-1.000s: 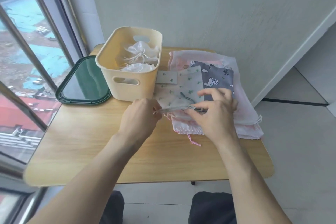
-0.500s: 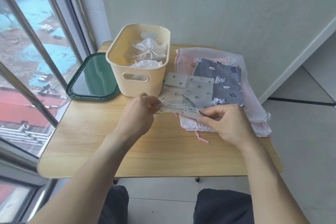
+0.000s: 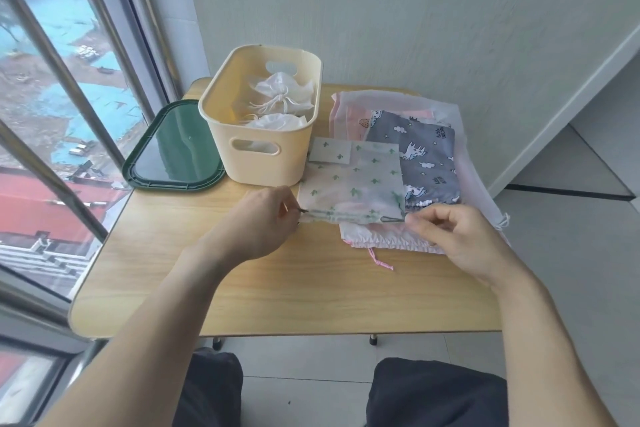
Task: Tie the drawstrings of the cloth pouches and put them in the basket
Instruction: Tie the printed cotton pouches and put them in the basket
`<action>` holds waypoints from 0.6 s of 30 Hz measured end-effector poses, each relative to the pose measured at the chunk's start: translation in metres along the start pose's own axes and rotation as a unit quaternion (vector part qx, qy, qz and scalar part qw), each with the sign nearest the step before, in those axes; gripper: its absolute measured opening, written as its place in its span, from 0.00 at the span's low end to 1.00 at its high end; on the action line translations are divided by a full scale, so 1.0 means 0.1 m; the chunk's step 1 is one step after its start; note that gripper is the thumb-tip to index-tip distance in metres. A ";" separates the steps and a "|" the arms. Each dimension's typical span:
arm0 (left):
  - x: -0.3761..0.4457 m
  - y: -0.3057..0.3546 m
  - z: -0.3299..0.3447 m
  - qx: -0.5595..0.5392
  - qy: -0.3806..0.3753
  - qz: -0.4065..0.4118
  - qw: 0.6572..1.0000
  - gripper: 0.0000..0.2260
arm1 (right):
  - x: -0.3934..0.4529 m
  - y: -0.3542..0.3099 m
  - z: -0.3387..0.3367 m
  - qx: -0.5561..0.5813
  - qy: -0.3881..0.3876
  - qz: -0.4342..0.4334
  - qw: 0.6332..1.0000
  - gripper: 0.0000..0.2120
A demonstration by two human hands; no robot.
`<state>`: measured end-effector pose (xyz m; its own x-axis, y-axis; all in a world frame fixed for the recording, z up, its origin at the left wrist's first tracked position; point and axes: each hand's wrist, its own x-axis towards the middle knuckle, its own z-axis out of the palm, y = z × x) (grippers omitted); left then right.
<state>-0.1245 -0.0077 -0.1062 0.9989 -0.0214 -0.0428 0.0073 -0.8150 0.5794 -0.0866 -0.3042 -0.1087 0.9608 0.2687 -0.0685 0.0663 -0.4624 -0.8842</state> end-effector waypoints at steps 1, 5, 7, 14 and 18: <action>0.00 0.01 -0.02 0.000 -0.008 -0.010 1.000 0.06 | -0.01 -0.02 0.00 0.009 -0.003 -0.003 1.000 0.17; 0.00 -0.01 -0.06 -0.010 -0.068 -0.067 0.995 0.13 | 0.01 0.04 0.01 -0.043 0.016 0.002 0.999 0.27; 0.00 -0.03 -0.07 -0.034 -0.068 -0.079 0.994 0.16 | 0.03 0.06 0.00 -0.043 0.036 0.030 0.998 0.23; 0.07 -0.07 -0.12 -0.211 0.101 -0.080 0.969 0.17 | 0.07 0.00 -0.04 0.203 0.118 0.112 0.966 0.16; 0.14 -0.08 -0.10 -0.494 0.136 -0.082 0.855 0.10 | 0.09 -0.07 -0.03 0.323 0.114 0.139 0.929 0.17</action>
<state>-0.1097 0.0043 -0.1038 0.9538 0.2908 -0.0761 0.0502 0.0956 0.9942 -0.0780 -0.3017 -0.1020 0.9536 -0.0047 -0.3010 -0.2976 0.1363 -0.9449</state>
